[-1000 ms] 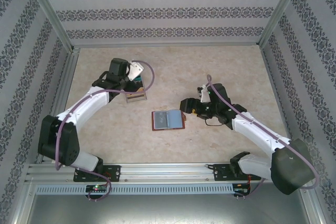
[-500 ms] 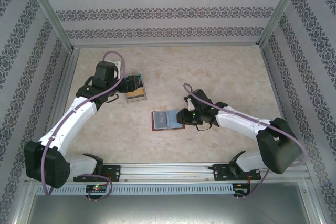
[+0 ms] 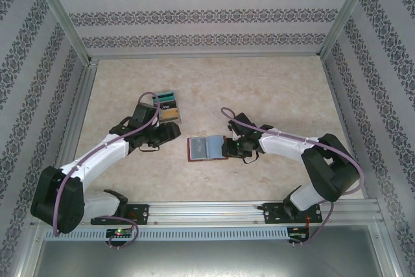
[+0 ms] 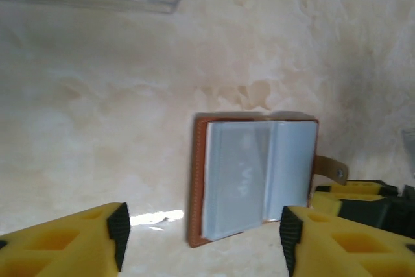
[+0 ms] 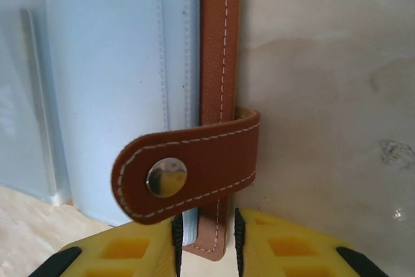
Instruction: Take the credit cards out of the card holder
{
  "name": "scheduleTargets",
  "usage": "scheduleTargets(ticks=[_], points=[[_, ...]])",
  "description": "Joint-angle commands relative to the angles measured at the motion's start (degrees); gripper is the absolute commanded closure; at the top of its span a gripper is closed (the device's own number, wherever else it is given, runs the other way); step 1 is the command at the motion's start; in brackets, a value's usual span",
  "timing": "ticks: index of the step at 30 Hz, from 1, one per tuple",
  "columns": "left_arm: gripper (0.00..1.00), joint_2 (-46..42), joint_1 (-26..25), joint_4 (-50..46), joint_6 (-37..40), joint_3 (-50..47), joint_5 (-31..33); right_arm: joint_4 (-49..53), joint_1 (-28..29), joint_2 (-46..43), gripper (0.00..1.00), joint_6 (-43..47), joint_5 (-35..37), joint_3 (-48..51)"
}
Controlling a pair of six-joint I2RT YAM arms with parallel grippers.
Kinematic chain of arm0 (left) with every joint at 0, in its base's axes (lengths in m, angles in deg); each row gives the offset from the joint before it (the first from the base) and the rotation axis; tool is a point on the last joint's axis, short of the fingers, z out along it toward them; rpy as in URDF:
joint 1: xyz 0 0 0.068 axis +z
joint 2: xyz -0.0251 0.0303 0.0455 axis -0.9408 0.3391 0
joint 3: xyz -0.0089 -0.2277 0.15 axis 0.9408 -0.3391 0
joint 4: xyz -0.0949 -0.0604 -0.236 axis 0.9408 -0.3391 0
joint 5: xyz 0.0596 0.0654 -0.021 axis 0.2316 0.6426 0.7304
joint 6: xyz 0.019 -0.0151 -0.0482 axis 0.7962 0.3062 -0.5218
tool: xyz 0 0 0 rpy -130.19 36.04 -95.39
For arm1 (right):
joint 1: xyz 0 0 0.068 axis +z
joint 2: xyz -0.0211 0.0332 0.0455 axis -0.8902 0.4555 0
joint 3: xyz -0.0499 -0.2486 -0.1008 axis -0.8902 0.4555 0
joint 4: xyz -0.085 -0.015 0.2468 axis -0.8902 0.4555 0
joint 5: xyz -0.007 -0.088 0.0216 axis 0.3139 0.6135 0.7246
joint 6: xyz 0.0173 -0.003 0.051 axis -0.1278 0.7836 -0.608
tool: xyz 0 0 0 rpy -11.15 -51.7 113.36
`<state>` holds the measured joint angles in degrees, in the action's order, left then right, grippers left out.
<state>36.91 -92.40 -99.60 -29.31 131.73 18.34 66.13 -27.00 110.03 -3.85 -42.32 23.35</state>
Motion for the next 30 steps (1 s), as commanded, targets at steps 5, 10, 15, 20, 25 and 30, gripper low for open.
scheduleTargets(ticks=[5,10,15,20,25,30], points=[[0.52,7.0,-6.2,6.9,-4.7,0.6,-1.2,-0.8,1.7,2.4,0.71,0.3,1.6,-1.8],[0.59,11.5,-8.6,8.2,-5.1,1.9,-1.2,-1.1,2.3,2.9,0.73,0.0,1.8,-1.7],[0.65,14.7,-9.2,8.1,-4.6,3.0,-1.8,-1.3,2.4,2.8,0.74,-0.4,1.8,-1.3],[0.65,16.3,-9.5,9.3,-4.7,3.2,-2.8,-1.6,2.3,3.1,0.75,-0.6,1.6,-1.2],[0.64,17.9,-9.8,10.0,-4.7,3.6,-3.7,-1.9,2.4,3.6,0.75,-0.7,1.3,-1.3],[0.64,18.6,-10.0,10.9,-4.6,4.0,-4.5,-1.9,2.5,3.9,0.75,-0.7,1.2,-1.2]])
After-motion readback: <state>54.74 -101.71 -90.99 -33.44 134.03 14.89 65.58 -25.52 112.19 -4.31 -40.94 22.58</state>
